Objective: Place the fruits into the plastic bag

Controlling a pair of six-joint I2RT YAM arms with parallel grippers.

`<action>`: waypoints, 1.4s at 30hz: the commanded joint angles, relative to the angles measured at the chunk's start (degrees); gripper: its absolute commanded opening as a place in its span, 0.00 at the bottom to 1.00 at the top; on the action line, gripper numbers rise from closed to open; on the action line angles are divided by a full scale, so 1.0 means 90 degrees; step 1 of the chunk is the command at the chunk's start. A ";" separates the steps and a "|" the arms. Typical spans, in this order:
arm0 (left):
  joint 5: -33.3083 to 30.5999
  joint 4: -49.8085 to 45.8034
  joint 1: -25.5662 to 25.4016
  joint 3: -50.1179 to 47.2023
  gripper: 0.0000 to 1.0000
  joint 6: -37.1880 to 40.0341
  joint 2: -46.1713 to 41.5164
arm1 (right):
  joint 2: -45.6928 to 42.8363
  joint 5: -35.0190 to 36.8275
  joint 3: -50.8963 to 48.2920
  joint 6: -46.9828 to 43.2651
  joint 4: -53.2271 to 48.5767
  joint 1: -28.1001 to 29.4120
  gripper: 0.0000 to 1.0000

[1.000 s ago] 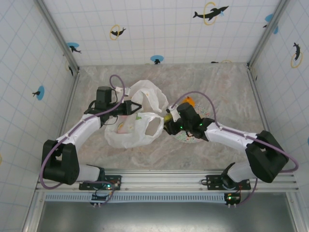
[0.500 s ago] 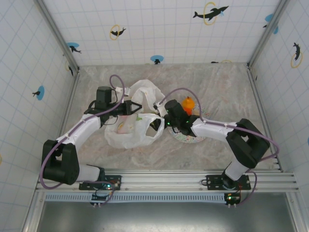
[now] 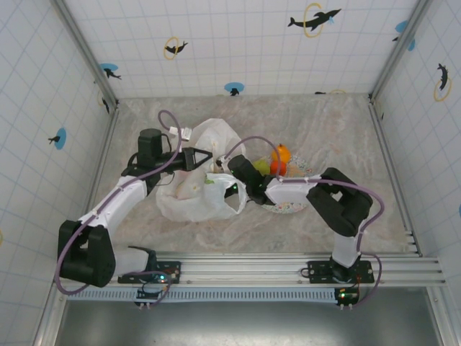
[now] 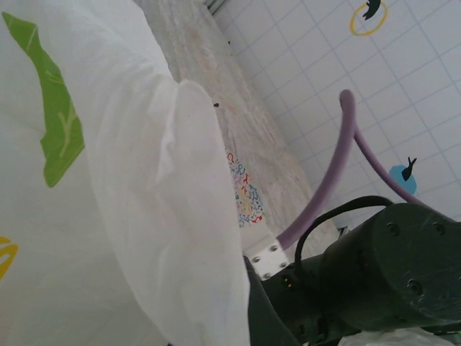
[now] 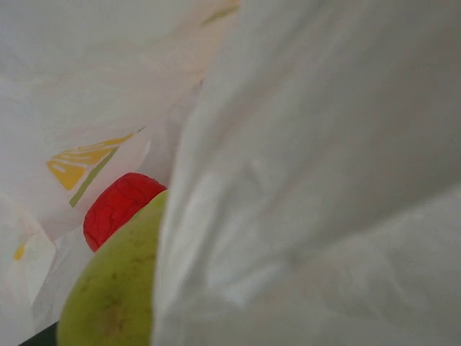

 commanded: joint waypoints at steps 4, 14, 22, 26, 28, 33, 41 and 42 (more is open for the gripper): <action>0.0157 0.0270 -0.0043 -0.0095 0.00 -0.0136 -0.0071 | 0.0376 -0.0372 0.0589 0.0827 0.0455 0.0179 0.65; 0.0047 0.0161 -0.0048 -0.0081 0.00 -0.0094 -0.0060 | 0.0725 -0.0816 0.1021 0.1454 0.0551 0.0206 0.75; -0.0004 0.0087 -0.0045 -0.0060 0.00 -0.0055 -0.0060 | 0.0657 -0.0857 0.0946 0.1537 0.0532 0.0148 0.84; -0.0019 0.0057 -0.0046 -0.0050 0.00 -0.0031 -0.0070 | 0.0572 -0.0815 0.0854 0.1519 0.0512 0.0113 0.86; -0.0053 0.0023 -0.0041 -0.0034 0.00 -0.0014 -0.0061 | 0.0505 -0.0789 0.0802 0.1476 0.0452 0.0086 0.87; -0.0107 -0.0026 -0.0049 -0.0025 0.00 0.0001 -0.0061 | 0.0317 -0.0403 0.0852 0.1119 -0.0177 0.0035 0.91; -0.0167 -0.0117 -0.0047 -0.0001 0.00 0.0054 -0.0031 | 0.0269 0.0112 0.1117 0.0673 -0.1204 0.0028 1.00; -0.0189 -0.0138 -0.0044 0.0017 0.00 0.0068 -0.0021 | 0.0241 0.0201 0.1138 0.0604 -0.1316 0.0030 0.99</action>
